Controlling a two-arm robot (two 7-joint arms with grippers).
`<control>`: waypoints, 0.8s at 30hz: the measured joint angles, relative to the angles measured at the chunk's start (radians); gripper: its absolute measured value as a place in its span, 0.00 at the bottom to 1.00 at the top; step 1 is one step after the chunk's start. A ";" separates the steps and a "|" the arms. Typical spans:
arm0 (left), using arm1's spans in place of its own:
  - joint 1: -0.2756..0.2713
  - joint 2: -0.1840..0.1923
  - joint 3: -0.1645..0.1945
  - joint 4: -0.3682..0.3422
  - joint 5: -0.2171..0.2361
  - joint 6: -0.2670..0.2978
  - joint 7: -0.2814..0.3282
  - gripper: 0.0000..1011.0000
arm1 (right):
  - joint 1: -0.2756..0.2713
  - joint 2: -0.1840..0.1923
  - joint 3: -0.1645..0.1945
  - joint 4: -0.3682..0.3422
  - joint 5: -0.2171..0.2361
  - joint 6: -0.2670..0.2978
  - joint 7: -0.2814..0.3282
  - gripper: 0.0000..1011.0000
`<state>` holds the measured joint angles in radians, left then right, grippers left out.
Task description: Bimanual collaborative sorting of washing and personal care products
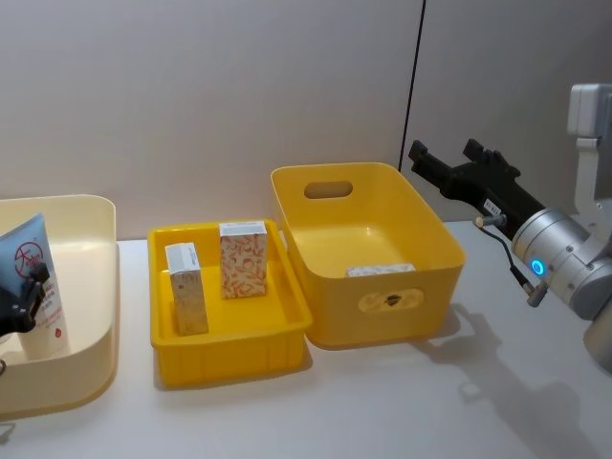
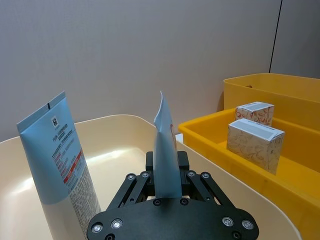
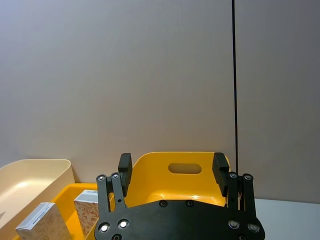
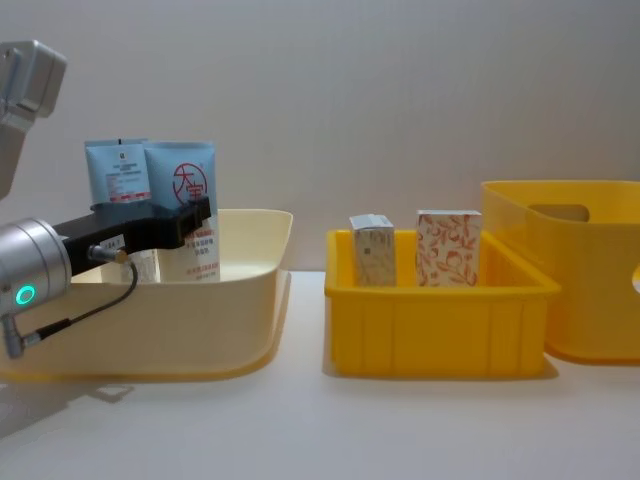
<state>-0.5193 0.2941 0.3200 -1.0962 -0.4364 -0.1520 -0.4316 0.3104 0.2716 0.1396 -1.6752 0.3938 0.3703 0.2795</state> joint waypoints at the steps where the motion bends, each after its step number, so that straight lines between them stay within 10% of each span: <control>1: 0.000 0.000 0.000 0.000 0.000 0.000 0.000 0.24 | 0.000 0.000 0.000 0.000 0.000 0.000 0.000 0.99; 24: -0.040 -0.005 -0.051 -0.014 -0.028 -0.117 -0.066 0.24 | 0.000 0.000 0.000 0.000 0.000 0.000 0.000 0.99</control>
<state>-0.5597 0.2896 0.2694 -1.1100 -0.4640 -0.2688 -0.4978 0.3104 0.2716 0.1395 -1.6751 0.3939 0.3703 0.2795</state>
